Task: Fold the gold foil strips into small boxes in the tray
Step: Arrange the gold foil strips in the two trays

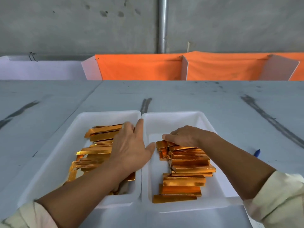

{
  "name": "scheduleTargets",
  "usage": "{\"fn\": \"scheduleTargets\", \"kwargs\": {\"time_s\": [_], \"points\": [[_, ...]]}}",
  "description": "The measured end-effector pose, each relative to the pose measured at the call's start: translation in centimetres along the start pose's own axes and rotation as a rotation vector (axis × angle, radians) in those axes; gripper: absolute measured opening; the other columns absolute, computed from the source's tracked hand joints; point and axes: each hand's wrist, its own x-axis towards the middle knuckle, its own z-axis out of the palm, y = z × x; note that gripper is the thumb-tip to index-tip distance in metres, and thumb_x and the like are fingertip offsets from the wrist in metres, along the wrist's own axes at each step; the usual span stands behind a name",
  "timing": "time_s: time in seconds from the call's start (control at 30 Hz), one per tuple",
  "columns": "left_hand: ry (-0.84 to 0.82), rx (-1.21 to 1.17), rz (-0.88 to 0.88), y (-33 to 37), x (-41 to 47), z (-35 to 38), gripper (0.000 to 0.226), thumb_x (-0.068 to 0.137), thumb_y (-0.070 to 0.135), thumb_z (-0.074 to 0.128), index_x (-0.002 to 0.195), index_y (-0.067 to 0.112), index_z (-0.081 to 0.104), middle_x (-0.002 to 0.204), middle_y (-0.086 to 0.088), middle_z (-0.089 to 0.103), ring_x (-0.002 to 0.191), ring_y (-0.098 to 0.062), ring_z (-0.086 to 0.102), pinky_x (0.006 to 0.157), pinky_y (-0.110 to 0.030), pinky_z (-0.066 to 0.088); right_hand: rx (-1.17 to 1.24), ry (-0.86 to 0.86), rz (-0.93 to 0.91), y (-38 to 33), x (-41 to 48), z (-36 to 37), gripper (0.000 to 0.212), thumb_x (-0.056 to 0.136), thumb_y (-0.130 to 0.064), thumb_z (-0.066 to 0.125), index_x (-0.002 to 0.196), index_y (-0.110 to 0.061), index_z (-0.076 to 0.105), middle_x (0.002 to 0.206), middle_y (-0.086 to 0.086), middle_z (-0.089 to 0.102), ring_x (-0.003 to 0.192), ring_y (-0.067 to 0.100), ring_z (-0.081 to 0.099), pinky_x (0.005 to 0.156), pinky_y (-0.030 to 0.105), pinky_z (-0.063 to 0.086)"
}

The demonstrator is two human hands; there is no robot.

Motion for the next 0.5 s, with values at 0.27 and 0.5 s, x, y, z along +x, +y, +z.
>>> {"fn": "scheduleTargets", "kwargs": {"time_s": [0.27,0.5], "points": [[-0.443,0.353,0.677,4.9,-2.1,-2.7,0.042,0.076,0.048,0.069,0.107,0.023,0.058,0.075,0.007,0.047,0.062,-0.010,0.042,0.049,-0.024,0.027,-0.053,-0.021,0.028,0.1,-0.6,-0.5,0.075,0.088,-0.081,0.024,0.123,-0.027,0.062,0.135,0.003,0.060,0.120,0.025,0.052,0.101,0.041,0.040],[-0.827,0.375,0.723,7.1,-3.0,-0.3,0.024,0.094,0.018,0.055,0.114,0.008,0.062,0.072,0.001,0.045,0.062,-0.013,0.041,0.060,-0.025,0.035,-0.054,-0.031,0.022,0.6,-1.0,-0.6,0.082,0.087,-0.083,0.020,0.138,-0.029,0.054,0.150,0.001,0.048,0.135,0.028,0.044,0.103,0.041,0.035]]}}
